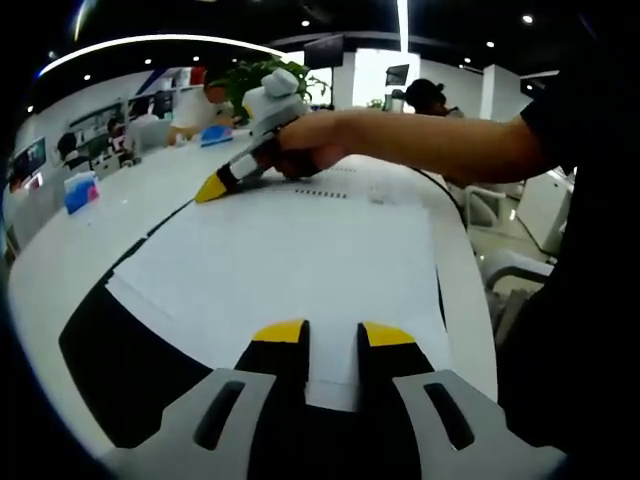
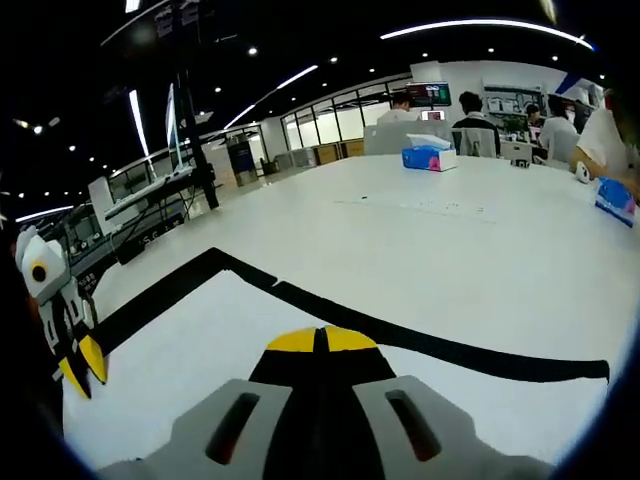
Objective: Flip through the bound document one page at a time
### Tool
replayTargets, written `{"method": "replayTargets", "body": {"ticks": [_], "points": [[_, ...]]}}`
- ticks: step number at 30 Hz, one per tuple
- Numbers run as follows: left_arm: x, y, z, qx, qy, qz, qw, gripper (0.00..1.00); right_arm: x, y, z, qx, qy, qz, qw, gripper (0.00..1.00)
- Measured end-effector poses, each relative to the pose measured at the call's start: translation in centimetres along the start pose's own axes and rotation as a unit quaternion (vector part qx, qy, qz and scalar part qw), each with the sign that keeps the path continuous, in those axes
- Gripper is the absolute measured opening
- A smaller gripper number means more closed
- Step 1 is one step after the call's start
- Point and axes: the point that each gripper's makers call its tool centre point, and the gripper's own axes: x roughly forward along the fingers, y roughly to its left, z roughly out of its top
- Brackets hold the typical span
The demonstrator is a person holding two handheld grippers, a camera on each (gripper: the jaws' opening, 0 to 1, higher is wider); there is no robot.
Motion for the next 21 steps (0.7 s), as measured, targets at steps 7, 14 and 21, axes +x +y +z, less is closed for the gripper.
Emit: {"method": "replayTargets", "body": {"ticks": [7, 14, 21], "points": [[0.12, 0.01, 0.08, 0.002, 0.004, -0.001, 1.0000, 0.22, 0.41, -0.01, 0.22, -0.007, 0.001, 0.002, 1.0000, 0.02], [0.18, 0.07, 0.09, 0.002, 0.001, 0.000, 1.0000, 0.22, 0.65, -0.15, 0.43, -0.012, -0.001, -0.007, 0.9999, 0.02], [0.14, 0.09, 0.09, 0.000, 0.002, 0.002, 1.0000, 0.22, 0.83, -0.09, 0.50, -0.038, -0.011, -0.025, 0.9989, 0.02]]}}
